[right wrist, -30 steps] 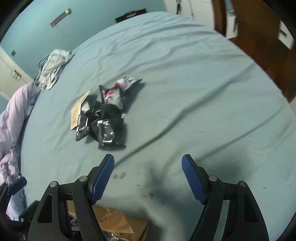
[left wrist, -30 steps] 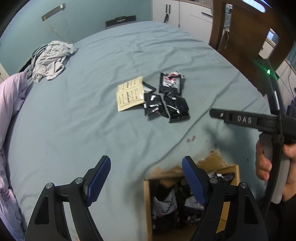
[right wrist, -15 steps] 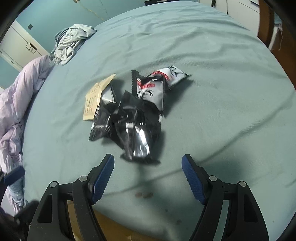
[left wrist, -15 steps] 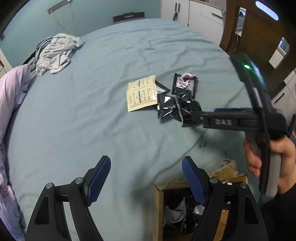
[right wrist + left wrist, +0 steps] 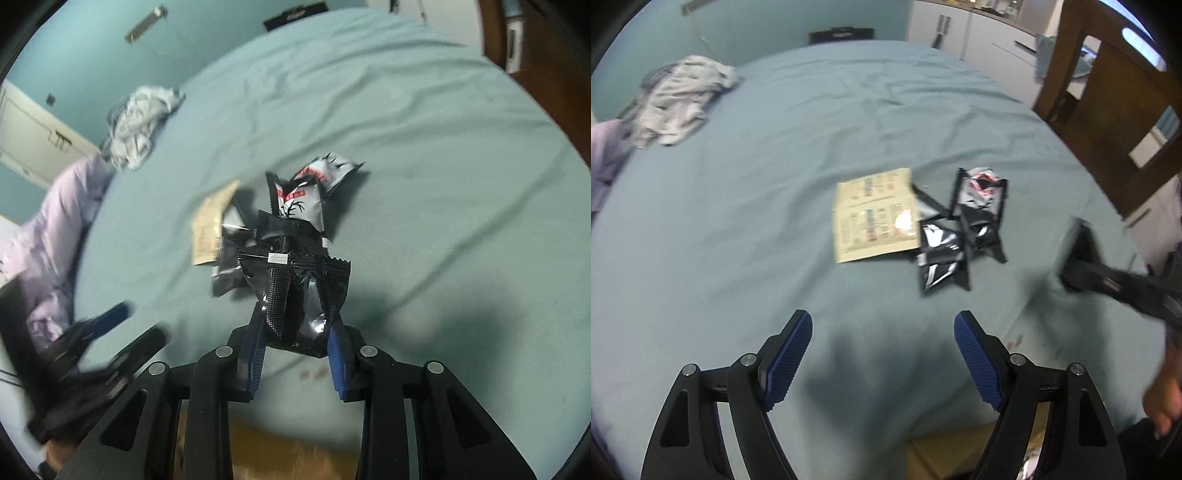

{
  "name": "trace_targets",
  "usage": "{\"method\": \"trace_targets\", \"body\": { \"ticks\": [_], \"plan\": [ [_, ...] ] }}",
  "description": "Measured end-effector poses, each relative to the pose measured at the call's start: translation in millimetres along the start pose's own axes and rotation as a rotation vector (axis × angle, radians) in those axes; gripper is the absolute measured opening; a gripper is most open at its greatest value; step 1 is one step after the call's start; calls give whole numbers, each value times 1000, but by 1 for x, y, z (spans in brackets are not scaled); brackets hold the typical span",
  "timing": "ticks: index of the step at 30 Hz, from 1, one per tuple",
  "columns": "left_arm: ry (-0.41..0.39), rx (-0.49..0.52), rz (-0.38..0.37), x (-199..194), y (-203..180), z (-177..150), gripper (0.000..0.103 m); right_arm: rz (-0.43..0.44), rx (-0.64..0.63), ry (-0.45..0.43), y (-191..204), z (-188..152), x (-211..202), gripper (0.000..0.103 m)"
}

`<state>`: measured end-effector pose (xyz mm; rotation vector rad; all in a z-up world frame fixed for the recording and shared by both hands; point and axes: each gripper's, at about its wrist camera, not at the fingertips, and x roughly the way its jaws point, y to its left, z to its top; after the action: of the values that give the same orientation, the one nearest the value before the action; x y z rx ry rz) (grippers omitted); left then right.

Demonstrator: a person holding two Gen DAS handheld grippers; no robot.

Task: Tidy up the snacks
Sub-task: 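Grasp a black packet with the left gripper while the right gripper holds its packet, then carry both black packets to the box and open the left gripper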

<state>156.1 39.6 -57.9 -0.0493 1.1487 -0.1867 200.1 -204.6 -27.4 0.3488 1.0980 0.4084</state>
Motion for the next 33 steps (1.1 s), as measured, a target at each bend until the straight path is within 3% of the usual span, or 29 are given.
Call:
{"method": "trace_targets", "body": {
  "ticks": [5, 10, 12, 14, 15, 19, 27, 33],
  "plan": [
    [8, 41, -76, 24, -11, 17, 80, -13, -22, -153, -20, -60, -70, 28],
    [55, 99, -69, 51, -34, 34, 80, -72, -7, -261, -43, -135, -118, 28],
    [84, 82, -80, 63, -35, 40, 80, -34, 8, -300, -44, -155, -134, 28],
    [143, 77, -97, 76, -34, 43, 68, 30, 8, -337, -38, -161, -142, 28],
    [169, 78, -88, 81, -33, 44, 46, 37, 7, -338, -36, -159, -140, 28],
    [131, 73, -81, 70, -31, 39, 28, -16, 58, -245, -39, -145, -111, 28],
    [-1, 98, -57, -5, -32, 20, 26, -15, 133, -205, -41, -133, -110, 28],
    [-81, 169, -76, -68, -50, -4, 26, -53, 98, -189, -39, -135, -114, 28]
  ]
}}
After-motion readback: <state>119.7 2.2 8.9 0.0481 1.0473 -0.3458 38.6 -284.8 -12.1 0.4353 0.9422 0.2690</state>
